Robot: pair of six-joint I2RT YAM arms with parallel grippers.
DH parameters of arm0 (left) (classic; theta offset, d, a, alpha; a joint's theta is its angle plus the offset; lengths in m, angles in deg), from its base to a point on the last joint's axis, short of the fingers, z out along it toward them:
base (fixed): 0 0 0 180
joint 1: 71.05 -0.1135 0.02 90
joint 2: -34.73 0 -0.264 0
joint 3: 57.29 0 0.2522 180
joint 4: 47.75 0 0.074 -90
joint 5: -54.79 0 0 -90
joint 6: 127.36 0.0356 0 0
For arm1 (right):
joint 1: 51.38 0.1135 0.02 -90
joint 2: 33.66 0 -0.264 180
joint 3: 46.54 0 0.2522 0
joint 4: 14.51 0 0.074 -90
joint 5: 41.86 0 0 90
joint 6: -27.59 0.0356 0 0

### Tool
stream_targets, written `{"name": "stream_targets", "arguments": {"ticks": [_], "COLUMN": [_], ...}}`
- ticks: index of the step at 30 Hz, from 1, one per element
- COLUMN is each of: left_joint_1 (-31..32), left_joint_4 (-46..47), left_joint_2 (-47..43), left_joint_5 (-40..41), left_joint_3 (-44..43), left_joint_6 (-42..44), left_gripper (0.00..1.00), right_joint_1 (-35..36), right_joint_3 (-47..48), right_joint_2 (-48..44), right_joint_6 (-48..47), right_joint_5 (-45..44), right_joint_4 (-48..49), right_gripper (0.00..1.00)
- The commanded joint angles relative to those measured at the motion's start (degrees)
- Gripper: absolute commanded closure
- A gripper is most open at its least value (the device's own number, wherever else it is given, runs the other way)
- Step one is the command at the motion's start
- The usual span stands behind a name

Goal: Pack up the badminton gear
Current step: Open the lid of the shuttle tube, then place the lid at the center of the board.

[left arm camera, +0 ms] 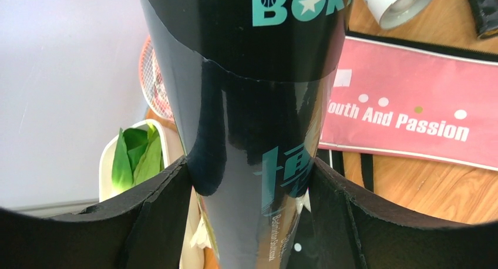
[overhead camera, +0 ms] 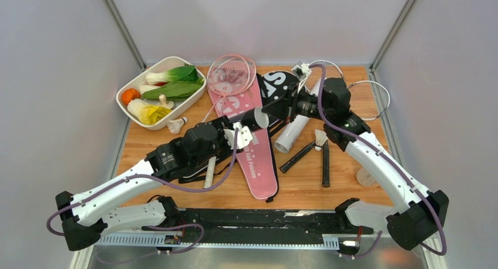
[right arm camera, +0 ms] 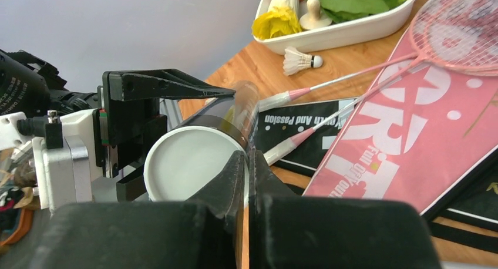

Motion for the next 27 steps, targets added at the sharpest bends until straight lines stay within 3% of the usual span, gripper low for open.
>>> {"name": "stream_targets", "arguments": {"ticks": [1,16,21,27], "left_joint_1": [-1.41,-2.91,-2.91,-2.87], "left_joint_4": [-0.44,-0.40,1.96,11.15], "left_joint_2": [-1.01,-2.11,-3.93,-9.75], "left_joint_5": [1.99,-0.60,0.84,7.36], "left_joint_3": [-2.64,-0.68,0.10,4.92], "left_joint_6": [-1.83,-2.45,-1.03,3.66], "left_gripper": [1.00,1.00,1.00,1.00], "right_joint_1": [0.08,-0.37,-1.29,-2.30], "right_joint_3": [-0.79,-1.01,-0.14,-1.58], "right_joint_2": [-5.01,-12.09,-12.37,-12.93], "right_joint_6": [-2.55,-2.58,-0.11,-1.01], "right_joint_5": [-6.34,-17.33,-28.84,-30.64], "right_joint_4": [2.01,0.26,-7.76,-23.04], "right_gripper": [1.00,1.00,1.00,1.00]}}
